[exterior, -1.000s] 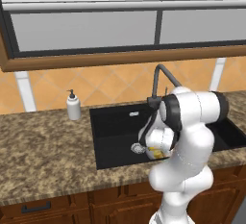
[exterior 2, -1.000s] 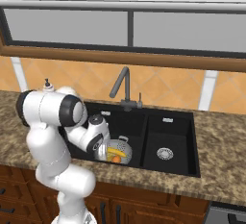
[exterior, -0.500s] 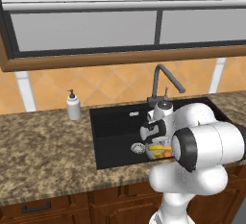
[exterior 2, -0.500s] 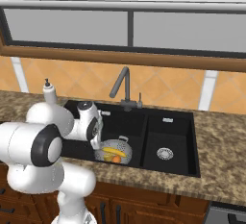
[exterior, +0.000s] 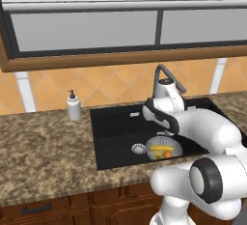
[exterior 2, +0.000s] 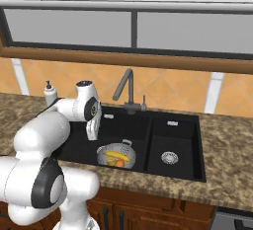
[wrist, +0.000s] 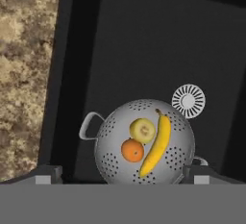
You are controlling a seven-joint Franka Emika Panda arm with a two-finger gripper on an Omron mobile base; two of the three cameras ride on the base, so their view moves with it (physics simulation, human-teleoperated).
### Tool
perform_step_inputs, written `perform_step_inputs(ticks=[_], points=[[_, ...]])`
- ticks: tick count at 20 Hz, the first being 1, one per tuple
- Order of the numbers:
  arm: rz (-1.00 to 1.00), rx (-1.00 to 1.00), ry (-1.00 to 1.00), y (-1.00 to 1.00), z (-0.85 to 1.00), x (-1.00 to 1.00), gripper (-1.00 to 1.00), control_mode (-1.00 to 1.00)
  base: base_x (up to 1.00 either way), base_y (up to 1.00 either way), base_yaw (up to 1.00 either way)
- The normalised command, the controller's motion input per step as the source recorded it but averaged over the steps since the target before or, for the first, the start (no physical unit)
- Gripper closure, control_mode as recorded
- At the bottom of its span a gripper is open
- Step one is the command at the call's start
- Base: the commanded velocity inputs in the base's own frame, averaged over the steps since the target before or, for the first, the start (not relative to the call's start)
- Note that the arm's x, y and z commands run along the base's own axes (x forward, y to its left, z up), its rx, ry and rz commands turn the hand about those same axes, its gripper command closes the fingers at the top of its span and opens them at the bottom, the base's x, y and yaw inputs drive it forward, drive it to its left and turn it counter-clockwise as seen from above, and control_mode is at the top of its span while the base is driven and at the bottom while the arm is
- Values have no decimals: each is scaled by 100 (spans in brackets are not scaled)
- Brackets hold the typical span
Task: Put the colander in the sink, put the kiwi, tangerine, banana in the colander, and turn on the sink faucet and pour water over the colander.
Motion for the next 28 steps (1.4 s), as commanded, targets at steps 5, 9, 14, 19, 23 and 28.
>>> perform_step_inputs(ticks=[5, 9, 14, 19, 23, 28], points=[[-16, 4, 14, -1, 59, -66, -100, -100, 0, 0, 0], [-13, 7, 4, -20, 40, -82, -100, -100, 0, 0, 0], [-10, 2, 0, -36, 33, -72, -100, -100, 0, 0, 0], [-11, 4, 0, -60, 33, -46, -100, -100, 0, 0, 0], [-26, 9, 3, -83, 11, -7, -100, -100, 0, 0, 0], [-3, 30, 0, -61, 6, 42, -100, -100, 0, 0, 0]])
